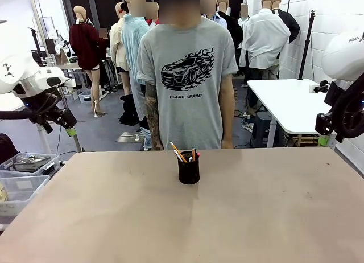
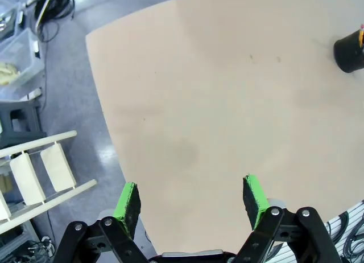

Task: Place the pens into the pen holder.
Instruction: Pick up a writing instrument from the table and place it into the Pen holder.

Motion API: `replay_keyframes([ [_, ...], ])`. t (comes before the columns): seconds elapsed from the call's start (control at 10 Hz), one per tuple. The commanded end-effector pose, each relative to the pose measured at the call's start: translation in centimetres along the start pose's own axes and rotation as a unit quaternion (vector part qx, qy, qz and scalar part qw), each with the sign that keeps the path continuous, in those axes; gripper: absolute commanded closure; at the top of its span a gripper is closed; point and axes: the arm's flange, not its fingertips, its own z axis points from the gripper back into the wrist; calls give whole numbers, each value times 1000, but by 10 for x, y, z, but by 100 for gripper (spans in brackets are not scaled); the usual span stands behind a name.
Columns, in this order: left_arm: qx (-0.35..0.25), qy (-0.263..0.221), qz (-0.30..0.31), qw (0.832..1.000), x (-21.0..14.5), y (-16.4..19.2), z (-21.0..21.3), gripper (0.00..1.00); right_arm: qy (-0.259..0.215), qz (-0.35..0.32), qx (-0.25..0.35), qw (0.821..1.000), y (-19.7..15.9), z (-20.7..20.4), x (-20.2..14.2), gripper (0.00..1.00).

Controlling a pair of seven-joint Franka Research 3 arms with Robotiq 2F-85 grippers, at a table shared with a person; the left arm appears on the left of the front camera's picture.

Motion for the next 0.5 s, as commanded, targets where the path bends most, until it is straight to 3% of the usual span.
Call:
replay_keyframes([
  [0.0,-7,3,-22,1000,3,7,0,6,-3,3,-8,1000,0,-2,0,41],
  [0.4,-7,3,-22,1000,3,7,0,6,-3,3,-8,1000,0,-2,0,41],
])
